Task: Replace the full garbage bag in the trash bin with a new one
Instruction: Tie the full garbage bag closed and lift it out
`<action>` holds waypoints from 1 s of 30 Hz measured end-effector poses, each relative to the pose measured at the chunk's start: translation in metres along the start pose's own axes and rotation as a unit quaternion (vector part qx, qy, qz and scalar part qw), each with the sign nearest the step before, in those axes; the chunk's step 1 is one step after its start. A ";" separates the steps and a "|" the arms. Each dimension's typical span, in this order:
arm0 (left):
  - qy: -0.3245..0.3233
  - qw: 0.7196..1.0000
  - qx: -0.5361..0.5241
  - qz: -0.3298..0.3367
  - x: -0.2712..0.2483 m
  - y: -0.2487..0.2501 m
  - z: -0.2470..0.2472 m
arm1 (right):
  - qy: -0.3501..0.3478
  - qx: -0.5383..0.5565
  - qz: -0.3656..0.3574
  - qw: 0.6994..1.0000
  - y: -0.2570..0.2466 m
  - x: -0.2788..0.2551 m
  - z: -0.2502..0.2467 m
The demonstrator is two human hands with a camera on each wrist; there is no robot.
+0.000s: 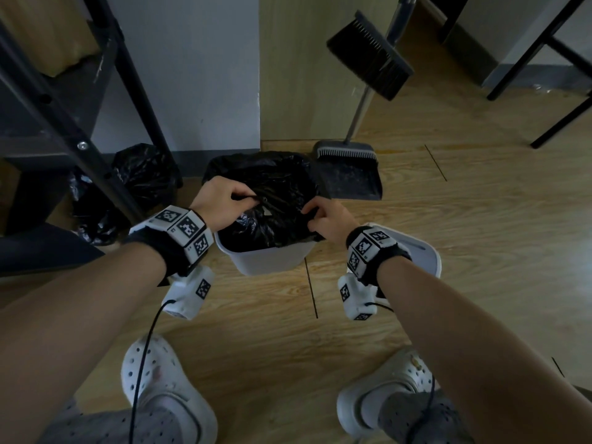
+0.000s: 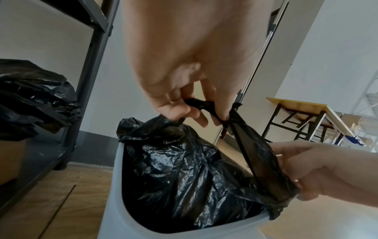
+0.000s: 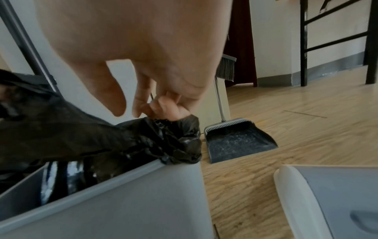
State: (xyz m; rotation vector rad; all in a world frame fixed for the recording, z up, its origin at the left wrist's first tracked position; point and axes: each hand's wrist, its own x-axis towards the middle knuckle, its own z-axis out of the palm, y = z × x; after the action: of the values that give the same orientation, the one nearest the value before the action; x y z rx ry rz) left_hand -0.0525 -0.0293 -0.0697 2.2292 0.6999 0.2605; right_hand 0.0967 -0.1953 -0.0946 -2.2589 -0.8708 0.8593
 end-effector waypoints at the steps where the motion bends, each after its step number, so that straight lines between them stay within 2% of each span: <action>1: 0.013 1.000 -0.005 0.000 0.000 0.002 0.000 | -0.019 0.012 -0.004 1.000 -0.003 -0.002 0.004; 5: 0.043 0.999 -0.003 -0.003 0.000 0.004 0.000 | -0.053 0.002 -0.013 0.999 -0.005 -0.008 0.014; 9: 0.052 0.999 -0.002 0.003 -0.001 0.003 -0.002 | -0.030 -0.100 -0.025 0.994 0.008 -0.011 0.004; 13: 0.053 0.999 -0.003 0.002 -0.001 -0.001 -0.005 | -0.065 -0.171 -0.026 0.983 0.022 -0.005 -0.006; 15: 0.050 0.999 -0.018 -0.004 -0.001 -0.004 -0.008 | -0.067 -0.173 -0.034 0.982 0.027 -0.002 -0.006; 18: 0.037 0.999 -0.023 -0.005 -0.001 -0.005 -0.008 | -0.035 -0.119 -0.040 0.992 0.027 -0.001 -0.002; 21: 0.038 0.999 -0.028 0.007 0.001 -0.004 -0.006 | -0.080 -0.164 -0.047 0.982 0.020 0.001 0.004; 23: 0.036 0.999 -0.026 0.009 0.002 -0.004 -0.004 | -0.126 -0.245 -0.035 0.961 0.017 0.003 0.003; 25: 0.028 0.999 -0.021 0.011 0.003 -0.005 -0.003 | -0.139 -0.289 -0.012 0.947 0.020 0.008 -0.003; 30: -0.015 1.000 0.006 0.010 0.006 -0.012 -0.001 | -0.073 -0.333 0.049 0.939 0.035 0.022 -0.029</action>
State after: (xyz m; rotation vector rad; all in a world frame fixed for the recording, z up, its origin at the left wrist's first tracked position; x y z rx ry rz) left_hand -0.0527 -0.0185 -0.0776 2.2489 0.6648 0.2333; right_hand 0.1430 -0.2088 -0.1078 -2.8627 -1.2743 0.8735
